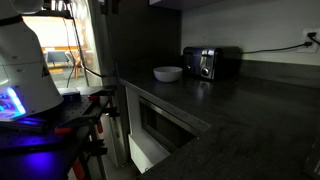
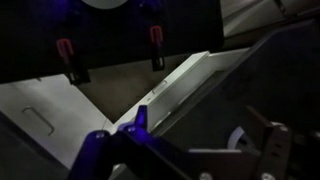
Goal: Slide the white bowl slightly to the right.
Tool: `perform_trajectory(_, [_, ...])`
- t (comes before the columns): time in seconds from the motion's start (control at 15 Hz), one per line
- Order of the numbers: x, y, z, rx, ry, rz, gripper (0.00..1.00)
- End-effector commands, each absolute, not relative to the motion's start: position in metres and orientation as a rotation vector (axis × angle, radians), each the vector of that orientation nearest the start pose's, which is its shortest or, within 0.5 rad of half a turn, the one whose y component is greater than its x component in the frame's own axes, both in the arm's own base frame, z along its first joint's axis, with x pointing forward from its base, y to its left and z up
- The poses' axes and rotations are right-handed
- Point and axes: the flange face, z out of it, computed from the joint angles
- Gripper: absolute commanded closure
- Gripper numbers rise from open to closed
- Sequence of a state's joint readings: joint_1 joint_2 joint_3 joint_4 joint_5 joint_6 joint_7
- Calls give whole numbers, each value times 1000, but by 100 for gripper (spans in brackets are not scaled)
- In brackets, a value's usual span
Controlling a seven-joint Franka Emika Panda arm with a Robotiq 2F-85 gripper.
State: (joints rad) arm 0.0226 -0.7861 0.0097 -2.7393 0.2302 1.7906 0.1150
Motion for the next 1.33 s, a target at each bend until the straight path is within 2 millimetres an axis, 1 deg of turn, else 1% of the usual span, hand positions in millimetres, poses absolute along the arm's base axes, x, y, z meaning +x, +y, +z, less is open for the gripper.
perform_trajectory(0.0, [333,53,405,-2904,177,169,0])
perform_trajectory(0.13, [359,80,381,-2909,146,111,0])
perform_trajectory(0.2, [372,92,368,-2896,157,78,0])
perform_trajectory(0.27, [383,107,352,-2895,139,61,0])
perform_trajectory(0.4, [403,129,323,-2903,124,27,0])
perform_trajectory(0.47, [414,138,310,-2907,150,10,0])
perform_trajectory(0.6, [435,150,282,-2892,174,18,0])
perform_trajectory(0.8, [465,163,240,-2849,252,90,0])
perform_trajectory(1.07, [496,178,197,-2809,305,172,0])
perform_trajectory(1.13, [501,181,187,-2797,301,201,7])
perform_trajectory(1.2, [505,182,179,-2802,306,207,26])
perform_trajectory(1.27, [509,184,171,-2795,305,228,32])
